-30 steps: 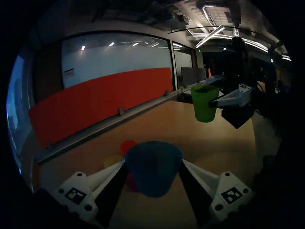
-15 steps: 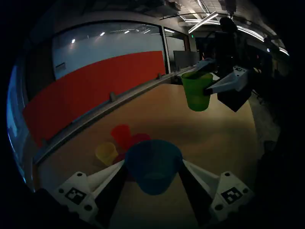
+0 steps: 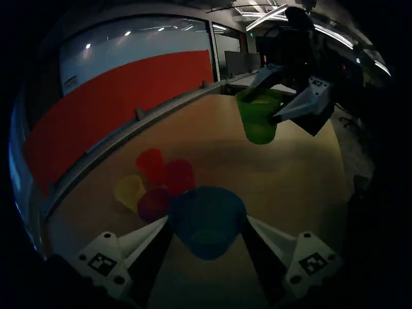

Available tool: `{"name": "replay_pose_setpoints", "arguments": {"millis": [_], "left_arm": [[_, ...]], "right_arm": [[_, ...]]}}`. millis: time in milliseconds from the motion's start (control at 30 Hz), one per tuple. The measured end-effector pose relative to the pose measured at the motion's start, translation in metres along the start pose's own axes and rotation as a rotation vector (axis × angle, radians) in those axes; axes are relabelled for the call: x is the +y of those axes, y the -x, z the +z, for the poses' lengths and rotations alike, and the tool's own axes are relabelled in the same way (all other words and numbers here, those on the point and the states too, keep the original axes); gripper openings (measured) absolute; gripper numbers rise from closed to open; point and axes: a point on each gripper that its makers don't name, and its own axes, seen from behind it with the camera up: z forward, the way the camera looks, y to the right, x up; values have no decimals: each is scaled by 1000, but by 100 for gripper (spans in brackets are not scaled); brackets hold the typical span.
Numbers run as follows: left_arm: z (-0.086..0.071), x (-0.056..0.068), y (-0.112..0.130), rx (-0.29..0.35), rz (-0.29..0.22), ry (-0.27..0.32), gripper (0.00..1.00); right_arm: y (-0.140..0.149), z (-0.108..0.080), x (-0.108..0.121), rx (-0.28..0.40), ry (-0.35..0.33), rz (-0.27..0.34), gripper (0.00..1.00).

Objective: Pour water

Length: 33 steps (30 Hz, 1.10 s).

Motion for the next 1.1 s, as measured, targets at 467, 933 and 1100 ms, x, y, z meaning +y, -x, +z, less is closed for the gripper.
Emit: {"name": "replay_pose_setpoints", "arguments": {"millis": [467,933,1100], "left_arm": [[24,10,28,-97,31,65,86],[44,19,48,-121,7,104,86],[47,21,52,-119,-2,112,86]], "right_arm": [[33,19,-5,-97,-32,-43,90],[53,31,-7,-129,-46,-41,90],[55,34,-7,-131,-46,-38,90]]}}
